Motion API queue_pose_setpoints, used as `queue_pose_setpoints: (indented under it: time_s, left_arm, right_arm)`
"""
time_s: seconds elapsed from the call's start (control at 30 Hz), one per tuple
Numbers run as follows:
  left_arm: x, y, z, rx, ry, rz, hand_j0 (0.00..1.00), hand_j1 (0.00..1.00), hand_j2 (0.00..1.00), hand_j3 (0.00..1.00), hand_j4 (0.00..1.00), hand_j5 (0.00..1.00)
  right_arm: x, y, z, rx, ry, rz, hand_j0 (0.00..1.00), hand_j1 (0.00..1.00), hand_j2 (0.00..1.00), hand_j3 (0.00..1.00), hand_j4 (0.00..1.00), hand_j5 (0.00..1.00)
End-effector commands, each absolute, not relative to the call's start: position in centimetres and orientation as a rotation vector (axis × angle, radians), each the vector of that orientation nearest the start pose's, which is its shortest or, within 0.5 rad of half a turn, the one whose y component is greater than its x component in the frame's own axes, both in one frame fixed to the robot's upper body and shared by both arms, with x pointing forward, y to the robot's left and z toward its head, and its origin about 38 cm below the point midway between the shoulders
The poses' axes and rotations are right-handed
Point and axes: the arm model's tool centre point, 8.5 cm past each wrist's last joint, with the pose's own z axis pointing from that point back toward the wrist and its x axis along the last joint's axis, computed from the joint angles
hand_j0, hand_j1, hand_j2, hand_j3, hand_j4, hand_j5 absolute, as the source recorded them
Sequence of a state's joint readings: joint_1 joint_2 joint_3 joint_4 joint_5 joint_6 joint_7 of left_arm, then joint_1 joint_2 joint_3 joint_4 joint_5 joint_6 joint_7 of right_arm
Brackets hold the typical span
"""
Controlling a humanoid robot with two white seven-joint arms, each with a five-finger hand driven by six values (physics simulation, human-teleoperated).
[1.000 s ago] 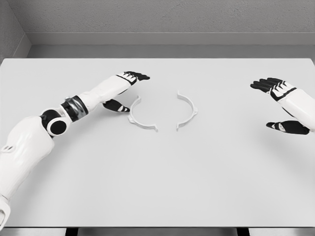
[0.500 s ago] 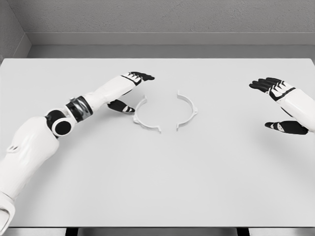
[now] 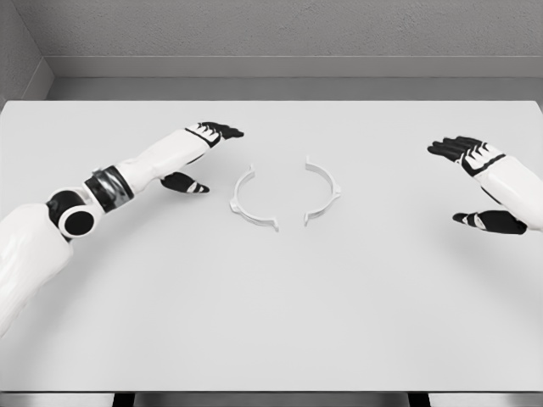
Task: Assemble PVC drainage pipe clamps
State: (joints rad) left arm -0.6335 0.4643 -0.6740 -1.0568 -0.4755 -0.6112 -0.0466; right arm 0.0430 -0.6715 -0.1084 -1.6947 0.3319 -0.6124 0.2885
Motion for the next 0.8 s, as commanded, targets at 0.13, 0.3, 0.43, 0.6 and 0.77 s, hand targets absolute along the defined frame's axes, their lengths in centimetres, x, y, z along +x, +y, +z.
queue_pose_setpoints:
  time_s: [0.13,0.3,0.43,0.6,0.77]
  left_arm:
    - [47.0,22.2,13.6,0.325,-1.813,-1.609,1.00,1.00,1.00,1.00,1.00,1.00]
    - [46.4,21.1,12.8,0.293,-1.802,-1.650,1.00,1.00,1.00,1.00,1.00,1.00]
    - [46.1,20.4,12.6,0.275,-1.806,-1.668,1.00,1.00,1.00,1.00,1.00,1.00]
    - [45.7,20.0,12.4,0.259,-1.810,-1.677,1.00,1.00,1.00,1.00,1.00,1.00]
    - [45.6,20.1,12.4,0.258,-1.810,-1.681,1.00,1.00,1.00,1.00,1.00,1.00]
  right_arm:
    - [33.5,-37.0,19.8,-0.538,-1.811,1.415,1.00,1.00,1.00,1.00,1.00,1.00]
    - [33.5,-37.2,19.6,-0.537,-1.802,1.413,1.00,1.00,1.00,1.00,1.00,1.00]
    - [33.5,-37.2,19.6,-0.536,-1.803,1.411,1.00,1.00,1.00,1.00,1.00,1.00]
    - [33.5,-37.0,19.7,-0.536,-1.809,1.415,1.00,1.00,1.00,1.00,1.00,1.00]
    - [33.5,-37.0,19.8,-0.536,-1.811,1.416,1.00,1.00,1.00,1.00,1.00,1.00]
